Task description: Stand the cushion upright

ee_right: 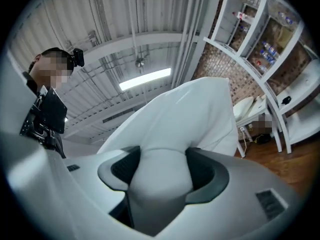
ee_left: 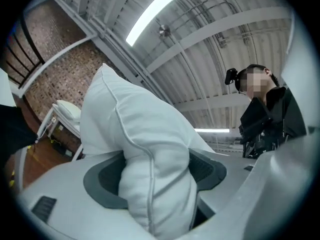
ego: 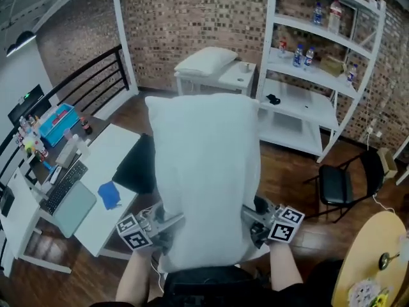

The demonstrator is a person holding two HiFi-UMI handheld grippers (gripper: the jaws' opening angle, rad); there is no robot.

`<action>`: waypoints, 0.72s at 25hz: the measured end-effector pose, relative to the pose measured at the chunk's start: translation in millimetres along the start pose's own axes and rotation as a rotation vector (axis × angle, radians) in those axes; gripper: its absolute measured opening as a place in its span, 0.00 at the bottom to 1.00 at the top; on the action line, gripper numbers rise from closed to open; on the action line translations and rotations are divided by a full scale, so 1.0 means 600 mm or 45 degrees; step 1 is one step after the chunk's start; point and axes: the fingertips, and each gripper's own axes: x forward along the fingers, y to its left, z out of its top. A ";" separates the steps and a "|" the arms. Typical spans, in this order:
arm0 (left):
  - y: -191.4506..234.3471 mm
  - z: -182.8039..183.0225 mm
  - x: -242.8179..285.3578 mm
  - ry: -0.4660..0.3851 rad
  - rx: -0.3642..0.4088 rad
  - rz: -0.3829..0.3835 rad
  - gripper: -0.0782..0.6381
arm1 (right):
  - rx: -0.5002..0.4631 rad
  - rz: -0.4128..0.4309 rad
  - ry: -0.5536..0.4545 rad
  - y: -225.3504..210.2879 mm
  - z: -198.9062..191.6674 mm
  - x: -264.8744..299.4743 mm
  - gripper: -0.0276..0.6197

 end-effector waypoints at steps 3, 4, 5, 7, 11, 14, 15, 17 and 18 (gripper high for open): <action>-0.002 -0.068 0.092 0.042 -0.059 -0.096 0.59 | -0.025 -0.093 -0.057 -0.052 0.026 -0.101 0.45; 0.000 -0.096 0.123 0.047 -0.078 -0.128 0.59 | -0.031 -0.123 -0.072 -0.074 0.031 -0.136 0.45; -0.001 -0.123 0.152 0.052 -0.095 -0.155 0.59 | -0.033 -0.152 -0.086 -0.094 0.036 -0.172 0.45; -0.010 -0.172 0.211 0.070 -0.128 -0.205 0.59 | -0.031 -0.213 -0.117 -0.124 0.049 -0.242 0.45; -0.043 -0.235 0.312 0.149 -0.183 -0.294 0.59 | -0.032 -0.322 -0.190 -0.154 0.081 -0.355 0.45; -0.056 -0.263 0.355 0.192 -0.218 -0.348 0.59 | -0.050 -0.384 -0.234 -0.160 0.093 -0.402 0.45; -0.058 -0.269 0.365 0.199 -0.230 -0.365 0.58 | -0.057 -0.405 -0.248 -0.161 0.095 -0.413 0.45; -0.058 -0.283 0.384 0.211 -0.253 -0.404 0.58 | -0.072 -0.450 -0.276 -0.168 0.098 -0.433 0.45; -0.057 -0.291 0.395 0.220 -0.266 -0.427 0.58 | -0.077 -0.475 -0.289 -0.172 0.099 -0.444 0.45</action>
